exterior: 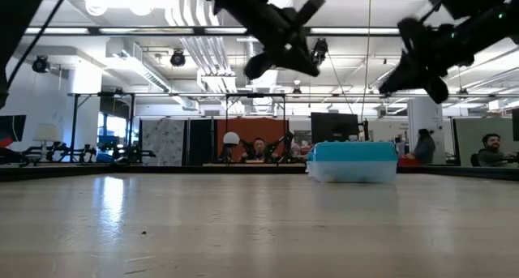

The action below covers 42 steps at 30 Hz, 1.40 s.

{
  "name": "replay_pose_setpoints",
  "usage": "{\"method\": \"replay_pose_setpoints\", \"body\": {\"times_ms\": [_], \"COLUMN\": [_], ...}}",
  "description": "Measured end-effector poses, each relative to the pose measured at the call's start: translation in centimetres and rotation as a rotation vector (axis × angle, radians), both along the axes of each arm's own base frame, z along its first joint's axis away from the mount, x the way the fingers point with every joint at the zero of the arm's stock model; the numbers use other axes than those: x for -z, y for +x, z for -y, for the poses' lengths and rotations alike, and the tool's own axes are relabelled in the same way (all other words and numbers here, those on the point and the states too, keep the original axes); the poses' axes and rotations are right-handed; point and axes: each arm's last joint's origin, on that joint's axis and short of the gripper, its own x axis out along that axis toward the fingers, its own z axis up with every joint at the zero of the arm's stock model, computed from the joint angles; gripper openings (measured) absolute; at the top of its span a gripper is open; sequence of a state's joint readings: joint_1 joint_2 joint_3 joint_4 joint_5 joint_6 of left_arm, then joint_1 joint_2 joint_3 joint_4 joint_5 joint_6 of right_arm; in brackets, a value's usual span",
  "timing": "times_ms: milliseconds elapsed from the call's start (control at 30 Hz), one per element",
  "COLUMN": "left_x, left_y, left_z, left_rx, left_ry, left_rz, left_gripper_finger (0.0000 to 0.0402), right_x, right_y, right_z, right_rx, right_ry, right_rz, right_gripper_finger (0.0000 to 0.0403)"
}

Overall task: Pick & place school supplies into a supply box
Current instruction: Return to Home Position

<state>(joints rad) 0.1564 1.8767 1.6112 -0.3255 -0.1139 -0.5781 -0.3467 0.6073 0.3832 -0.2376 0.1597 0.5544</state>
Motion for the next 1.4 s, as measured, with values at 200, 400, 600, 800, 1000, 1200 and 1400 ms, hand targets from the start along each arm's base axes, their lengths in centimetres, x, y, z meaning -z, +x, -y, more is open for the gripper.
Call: {"method": "replay_pose_setpoints", "body": {"times_ms": [200, 400, 600, 800, 1000, 1200, 1400], "left_x": [0.5, 0.6, 0.4, 1.1, 4.8, 6.1, 6.1], "left_y": [-4.7, -10.4, -15.1, -17.0, -19.3, -20.5, -20.6], "left_z": [1.6, 3.1, 4.3, 6.4, 7.6, 7.6, 7.6], "left_rx": [-0.085, -0.182, -0.259, -0.006, 0.074, 0.073, 0.098], "left_ry": [-0.108, -0.115, -0.275, -0.196, -0.207, -0.190, -0.087], "left_rz": [0.016, 0.061, 0.233, 0.599, 0.803, 0.865, 0.854], "left_gripper_finger": [0.0000, 0.0000, 0.0000, 0.0000, 0.0000, 0.0000, 0.0000], "right_x": [-1.0, -2.3, -3.8, -4.0, -3.8, -1.0, 0.9], "right_y": [-0.8, -2.4, -4.8, -5.0, -5.1, -5.4, -4.2], "right_z": [-0.8, -2.3, -2.6, -3.7, -4.3, -4.4, -4.3], "right_rx": [0.010, -0.064, 0.101, -0.267, -0.432, -0.443, -0.485], "right_ry": [0.037, -0.033, 0.085, 0.038, -0.033, -0.043, -0.082], "right_rz": [0.103, 0.117, 0.155, 0.144, 0.339, 0.527, 0.602], "right_gripper_finger": [0.0009, 0.0009, 0.0009, 0.0009, 0.0009, 0.0009, 0.0009]}}
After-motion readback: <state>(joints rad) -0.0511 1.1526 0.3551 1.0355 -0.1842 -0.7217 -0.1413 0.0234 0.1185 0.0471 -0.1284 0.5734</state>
